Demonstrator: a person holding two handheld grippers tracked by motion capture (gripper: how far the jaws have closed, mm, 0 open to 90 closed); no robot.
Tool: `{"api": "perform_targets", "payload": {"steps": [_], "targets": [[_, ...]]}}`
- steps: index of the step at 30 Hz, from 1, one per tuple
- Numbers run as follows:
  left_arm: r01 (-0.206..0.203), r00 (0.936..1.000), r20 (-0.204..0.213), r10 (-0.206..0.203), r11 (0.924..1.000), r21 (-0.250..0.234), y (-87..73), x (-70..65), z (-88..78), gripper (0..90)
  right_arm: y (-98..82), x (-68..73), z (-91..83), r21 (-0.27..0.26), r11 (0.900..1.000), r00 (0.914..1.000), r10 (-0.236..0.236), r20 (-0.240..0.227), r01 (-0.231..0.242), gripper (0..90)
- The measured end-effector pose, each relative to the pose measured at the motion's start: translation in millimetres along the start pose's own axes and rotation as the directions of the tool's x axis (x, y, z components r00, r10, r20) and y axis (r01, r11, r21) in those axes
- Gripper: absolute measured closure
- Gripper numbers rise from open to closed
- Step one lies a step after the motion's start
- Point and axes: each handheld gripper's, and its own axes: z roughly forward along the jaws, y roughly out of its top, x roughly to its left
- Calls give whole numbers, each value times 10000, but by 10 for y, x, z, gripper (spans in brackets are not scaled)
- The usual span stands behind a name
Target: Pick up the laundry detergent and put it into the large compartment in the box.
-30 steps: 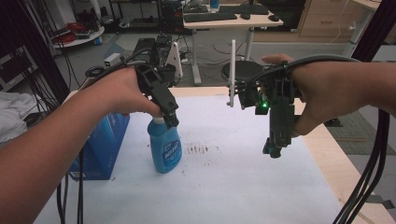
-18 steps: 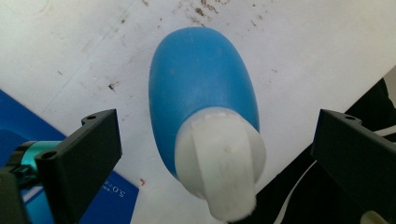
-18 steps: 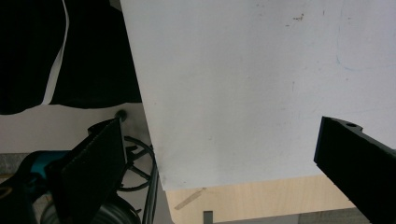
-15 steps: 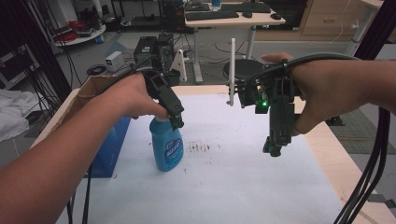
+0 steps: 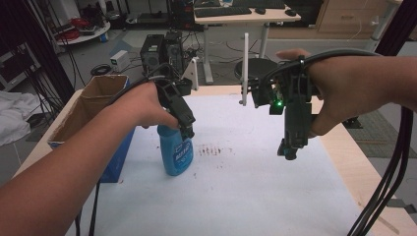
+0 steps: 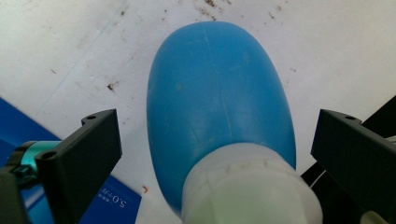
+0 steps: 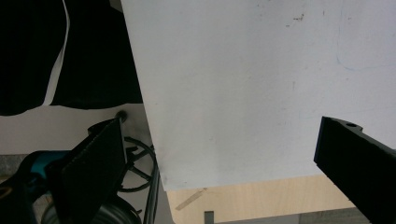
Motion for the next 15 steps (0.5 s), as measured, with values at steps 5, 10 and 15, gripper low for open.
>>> {"api": "perform_targets", "payload": {"steps": [5,10,15], "targets": [[-16,10000,-56,17,10000,86,9,9,32,17,-6,7,-10,-41,10000,10000,5,-48,-5,13],[68,9999,-138,-67,10000,72,14,19,50,17,-3,13,-18,-102,9999,10000,-10,-27,10,13],[124,9998,-150,-122,9999,112,32,26,70,17,3,11,-15,-118,9999,10000,-77,-12,76,13]]}}
